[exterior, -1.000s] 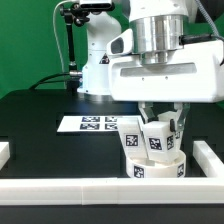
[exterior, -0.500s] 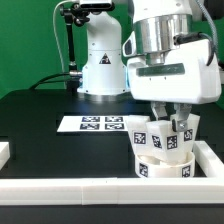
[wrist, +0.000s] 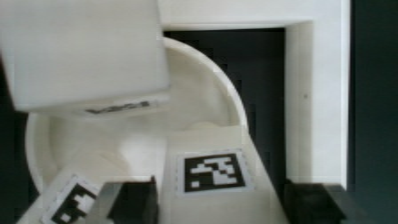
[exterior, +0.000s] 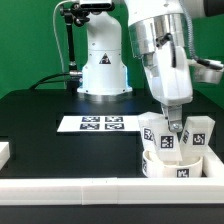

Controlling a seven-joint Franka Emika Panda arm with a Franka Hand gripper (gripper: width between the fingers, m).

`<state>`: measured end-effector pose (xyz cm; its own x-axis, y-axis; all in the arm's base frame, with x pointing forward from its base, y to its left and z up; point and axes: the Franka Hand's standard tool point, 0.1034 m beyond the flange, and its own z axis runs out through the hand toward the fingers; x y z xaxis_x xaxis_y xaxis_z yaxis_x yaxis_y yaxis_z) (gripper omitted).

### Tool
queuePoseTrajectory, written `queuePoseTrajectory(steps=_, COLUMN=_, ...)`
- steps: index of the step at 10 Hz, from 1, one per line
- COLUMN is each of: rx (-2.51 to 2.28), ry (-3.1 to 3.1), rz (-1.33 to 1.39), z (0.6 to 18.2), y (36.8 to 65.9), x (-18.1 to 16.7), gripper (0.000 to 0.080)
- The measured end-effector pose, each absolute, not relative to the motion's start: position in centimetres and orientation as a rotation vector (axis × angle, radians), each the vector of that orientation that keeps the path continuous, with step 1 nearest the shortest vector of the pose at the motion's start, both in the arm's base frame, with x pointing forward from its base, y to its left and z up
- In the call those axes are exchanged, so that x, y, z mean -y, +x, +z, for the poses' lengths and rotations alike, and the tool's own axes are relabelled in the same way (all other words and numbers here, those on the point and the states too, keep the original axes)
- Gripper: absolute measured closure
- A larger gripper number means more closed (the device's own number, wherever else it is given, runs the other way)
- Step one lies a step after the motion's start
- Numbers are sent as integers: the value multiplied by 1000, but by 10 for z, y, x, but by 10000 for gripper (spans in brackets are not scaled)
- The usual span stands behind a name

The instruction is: Assemble stool

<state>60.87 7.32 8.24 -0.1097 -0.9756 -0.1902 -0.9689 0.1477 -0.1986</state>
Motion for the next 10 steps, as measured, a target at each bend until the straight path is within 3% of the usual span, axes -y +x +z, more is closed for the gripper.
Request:
queuePoseTrajectory(steps=2, rx=-2201, ry=-1828, rz=-23, z=82, y=609, x=-73, gripper=456)
queuePoseTrajectory(steps=3, rx=-2199, ry=-1830, rz=-23, z=82, y=609, x=-73, gripper=378)
queuePoseTrajectory(steps=4, rx=-2167, ry=-1872, rz=-27, z=83, y=609, x=-73, gripper=378)
queuePoseTrajectory(steps=5, rx=-2128, ry=-1908, rz=-36, z=89, y=611, x=-72, gripper=216)
queuePoseTrajectory(steps=6, rx=-2109, ry=-1916, rz=-40, z=96, y=613, x=-72, gripper=161)
queuePoseTrajectory(steps=9, rx=-1826, ry=-2163, rz=-124, z=117, y=621, x=-64, gripper=151)
queuePoseTrajectory(steps=10, rx=-1761, ry=-2227, rz=-131, z=112, y=619, x=-65, gripper=151)
